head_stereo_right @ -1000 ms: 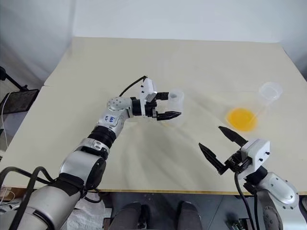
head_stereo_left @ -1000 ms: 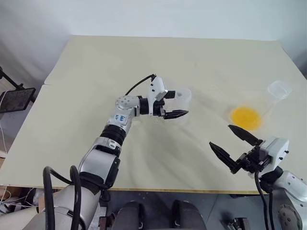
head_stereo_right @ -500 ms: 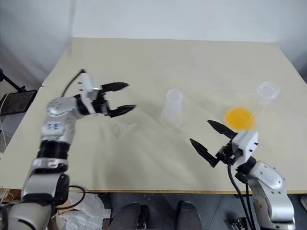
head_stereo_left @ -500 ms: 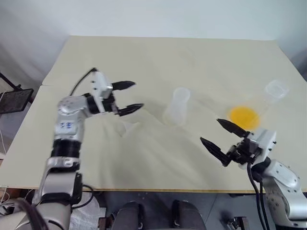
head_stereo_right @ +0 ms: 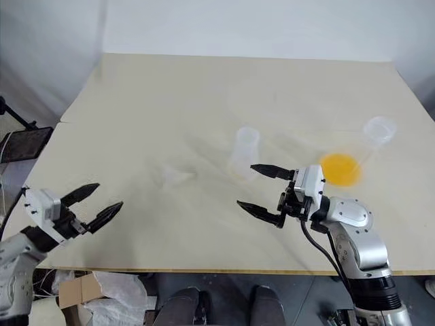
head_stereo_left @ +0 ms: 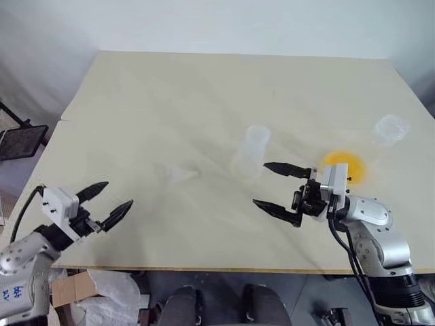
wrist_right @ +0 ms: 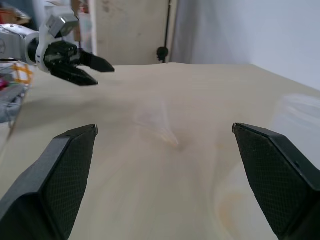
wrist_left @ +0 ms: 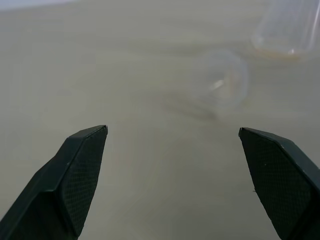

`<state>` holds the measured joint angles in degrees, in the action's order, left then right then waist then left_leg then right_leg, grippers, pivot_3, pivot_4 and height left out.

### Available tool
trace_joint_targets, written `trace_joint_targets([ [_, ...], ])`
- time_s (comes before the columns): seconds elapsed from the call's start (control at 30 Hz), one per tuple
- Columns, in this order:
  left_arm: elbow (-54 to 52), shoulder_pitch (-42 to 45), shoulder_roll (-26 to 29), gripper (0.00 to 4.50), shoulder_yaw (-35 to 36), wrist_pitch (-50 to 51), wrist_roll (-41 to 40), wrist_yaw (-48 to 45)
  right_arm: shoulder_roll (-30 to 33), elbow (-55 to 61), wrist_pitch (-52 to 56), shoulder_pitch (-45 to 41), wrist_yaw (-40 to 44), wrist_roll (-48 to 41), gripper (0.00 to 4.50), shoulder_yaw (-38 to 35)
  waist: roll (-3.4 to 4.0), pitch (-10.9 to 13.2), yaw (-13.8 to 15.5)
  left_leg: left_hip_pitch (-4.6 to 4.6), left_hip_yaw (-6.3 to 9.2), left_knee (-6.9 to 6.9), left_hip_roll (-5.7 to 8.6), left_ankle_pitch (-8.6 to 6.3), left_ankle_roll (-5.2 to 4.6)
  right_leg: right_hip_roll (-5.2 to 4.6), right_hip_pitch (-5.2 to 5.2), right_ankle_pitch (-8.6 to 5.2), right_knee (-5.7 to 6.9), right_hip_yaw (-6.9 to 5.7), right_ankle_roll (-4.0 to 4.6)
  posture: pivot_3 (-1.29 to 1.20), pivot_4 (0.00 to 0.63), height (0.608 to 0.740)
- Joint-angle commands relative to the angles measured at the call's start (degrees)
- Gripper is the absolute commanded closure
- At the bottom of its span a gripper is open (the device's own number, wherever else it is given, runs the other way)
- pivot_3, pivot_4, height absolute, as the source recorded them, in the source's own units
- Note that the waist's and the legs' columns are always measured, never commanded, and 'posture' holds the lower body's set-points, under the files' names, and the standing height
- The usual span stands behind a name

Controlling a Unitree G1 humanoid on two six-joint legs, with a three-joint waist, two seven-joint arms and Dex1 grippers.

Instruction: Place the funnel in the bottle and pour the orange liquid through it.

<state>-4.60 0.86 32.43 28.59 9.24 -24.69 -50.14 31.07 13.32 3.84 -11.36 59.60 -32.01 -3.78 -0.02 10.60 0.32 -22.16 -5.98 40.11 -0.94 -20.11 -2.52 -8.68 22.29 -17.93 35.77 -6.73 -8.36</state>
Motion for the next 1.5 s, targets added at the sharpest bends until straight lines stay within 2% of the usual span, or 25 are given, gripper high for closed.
trace_joint_targets([
  [0.03, -10.8, -10.4, -3.4, 0.03, -1.1, 1.5, -1.7, 2.7, 1.3, -0.4, 0.7, -1.7, 3.2, -0.6, 0.00, 0.9, -0.02, 0.0, 0.0, 0.00, 0.01, 0.00, 0.00, 0.00, 0.00, 0.00, 0.01, 0.00, 0.00, 0.00, 0.00, 0.00, 0.150, 0.740],
  [0.17, -11.9, -7.7, -4.6, 0.03, -5.4, 2.8, -0.9, 5.0, 2.1, 0.1, 1.6, -0.4, 2.6, -0.7, 0.00, -0.4, -0.03, 0.0, 0.6, 0.01, -0.01, 0.00, -0.01, -0.01, 0.01, -0.01, -0.03, 0.00, -0.04, 0.03, 0.01, 0.00, 0.150, 0.740],
  [0.27, -9.1, -2.1, -5.3, 0.03, -9.4, 4.0, -0.2, 6.7, 4.1, 1.6, 3.8, 2.1, 3.0, -1.4, 0.00, -1.5, -0.03, 0.0, 1.1, 0.01, -0.05, 0.00, 0.01, -0.01, 0.02, 0.00, -0.01, 0.00, -0.04, 0.03, 0.01, 0.00, 0.150, 0.740],
  [0.4, -3.1, 6.3, -6.0, 0.03, -15.4, 6.0, 0.3, 6.2, 5.8, 3.3, 4.5, 6.0, 2.1, -1.7, 0.00, -4.1, -0.06, -0.1, 1.1, 0.01, -0.10, 0.00, 0.06, -0.01, 0.01, 0.00, -0.01, 0.01, -0.02, 0.03, 0.02, 0.00, 0.150, 0.740],
  [0.53, -2.5, 8.3, -4.8, 0.03, -19.5, 8.6, -0.4, 3.7, 5.9, 4.9, 4.6, 7.9, 0.3, -1.5, 0.00, -6.0, -0.06, -0.1, 0.5, 0.01, -0.26, -0.07, 0.07, -0.01, 0.02, 0.06, 0.09, 0.01, -0.03, 0.07, 0.02, 0.00, 0.150, 0.740],
  [0.83, 2.5, 12.8, -6.5, 0.03, -22.3, 7.7, 1.7, 5.6, 3.8, 7.3, 3.6, 11.2, -2.9, -0.6, 0.00, -6.2, -0.06, -0.1, 1.0, 0.02, -0.26, -0.02, -0.01, 0.00, 0.05, 0.08, 0.08, 0.01, -0.03, 0.10, 0.03, 0.00, 0.150, 0.740],
  [0.97, 5.7, 15.7, -7.4, 0.91, -23.2, 7.1, 2.5, 5.9, 3.2, 7.9, 3.2, 11.9, -3.7, -0.3, 0.00, -6.1, -0.08, -0.1, 1.1, 0.00, -0.25, 0.00, 0.05, -0.01, 0.03, 0.04, 0.07, 0.01, -0.04, 0.11, 0.02, 0.00, 0.150, 0.740],
  [1.13, 7.2, 16.8, -7.3, 2.64, -23.8, 6.5, 3.2, 5.5, 3.2, 8.4, 2.7, 12.9, -4.0, -0.2, 0.00, -6.3, -0.08, -0.1, 1.0, 0.01, -0.26, -0.02, 0.09, 0.00, 0.04, 0.09, 0.09, 0.01, -0.04, 0.08, 0.02, 0.00, 0.150, 0.740],
  [1.33, 6.8, 16.2, -6.8, 4.48, -23.1, 5.6, 3.0, 5.4, 3.5, 9.0, 2.2, 14.2, -4.5, -0.1, 0.00, -7.3, -0.08, -0.1, 1.0, 0.01, -0.26, -0.02, 0.06, 0.00, 0.04, 0.08, 0.08, 0.01, -0.04, 0.08, 0.02, 0.00, 0.150, 0.740],
  [1.4, 6.6, 16.0, -5.6, 4.48, -22.4, 4.9, 2.6, 4.1, 3.5, 9.3, 2.0, 14.8, -5.0, -0.1, 0.00, -8.1, -0.08, -0.1, 1.1, 0.01, -0.25, -0.02, 0.05, 0.00, 0.04, 0.07, 0.07, 0.01, -0.04, 0.09, 0.02, 0.00, 0.150, 0.740],
  [1.5, 5.9, 17.2, -0.9, 4.48, -20.3, 4.2, -0.2, -2.7, 3.4, 10.6, 2.2, 16.7, -6.6, -0.7, 0.00, -10.5, -0.08, -0.1, 1.1, 0.01, -0.24, -0.02, 0.05, 0.00, 0.03, 0.06, 0.07, 0.01, -0.04, 0.08, 0.02, 0.00, 0.150, 0.740],
])
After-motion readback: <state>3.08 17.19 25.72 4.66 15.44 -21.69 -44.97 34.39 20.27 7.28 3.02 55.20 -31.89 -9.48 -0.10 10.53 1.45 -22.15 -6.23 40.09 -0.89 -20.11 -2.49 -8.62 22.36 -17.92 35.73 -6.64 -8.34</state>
